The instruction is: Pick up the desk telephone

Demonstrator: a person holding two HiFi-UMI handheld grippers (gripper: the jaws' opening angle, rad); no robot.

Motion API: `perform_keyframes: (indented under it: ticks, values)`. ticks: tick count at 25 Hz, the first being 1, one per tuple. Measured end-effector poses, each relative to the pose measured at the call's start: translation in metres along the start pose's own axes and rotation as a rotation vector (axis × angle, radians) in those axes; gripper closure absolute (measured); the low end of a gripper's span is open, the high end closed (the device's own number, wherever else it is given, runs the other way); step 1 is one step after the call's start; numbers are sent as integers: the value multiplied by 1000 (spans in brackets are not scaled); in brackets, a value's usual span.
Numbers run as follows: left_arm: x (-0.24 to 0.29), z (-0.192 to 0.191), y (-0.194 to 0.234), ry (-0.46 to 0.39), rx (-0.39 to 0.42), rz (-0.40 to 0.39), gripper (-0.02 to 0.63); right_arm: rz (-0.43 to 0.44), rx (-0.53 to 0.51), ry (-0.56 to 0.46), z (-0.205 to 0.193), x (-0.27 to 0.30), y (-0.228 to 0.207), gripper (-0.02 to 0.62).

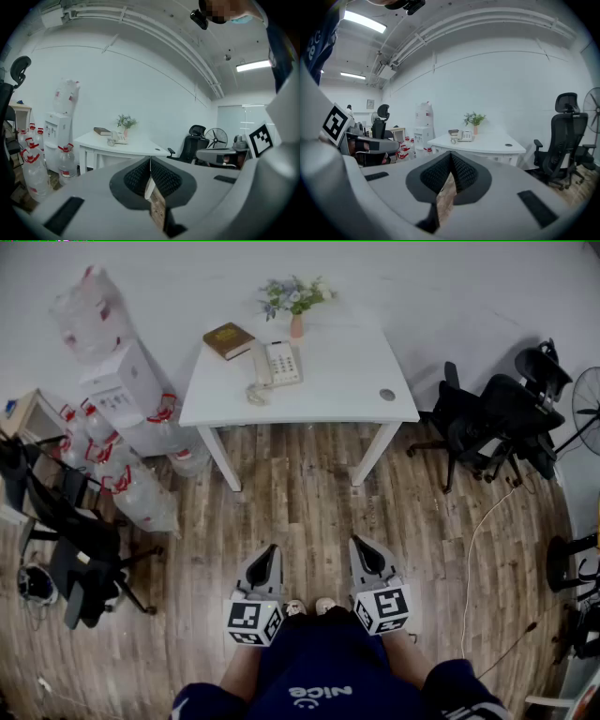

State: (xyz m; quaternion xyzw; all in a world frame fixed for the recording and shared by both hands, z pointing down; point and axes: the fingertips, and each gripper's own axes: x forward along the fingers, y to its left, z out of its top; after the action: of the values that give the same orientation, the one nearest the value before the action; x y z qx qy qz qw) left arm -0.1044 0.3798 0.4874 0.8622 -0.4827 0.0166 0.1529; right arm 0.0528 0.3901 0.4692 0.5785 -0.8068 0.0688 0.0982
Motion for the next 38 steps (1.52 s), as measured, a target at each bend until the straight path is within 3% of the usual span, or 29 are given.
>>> perform_keyframes:
  ticks: [11, 22, 30, 38]
  values:
    - [-1, 5, -6, -17, 33, 32, 586, 14, -8, -26, 2, -2, -5, 574]
    - [2, -5, 8, -3, 1, 55, 586, 62, 29, -17, -19, 5, 6, 572]
    - [55, 5, 17, 1, -10, 108, 586, 133, 33, 3, -18, 56, -29, 572]
    - [142, 31, 13, -2, 2, 131, 584, 218, -8, -19, 14, 135, -90, 572]
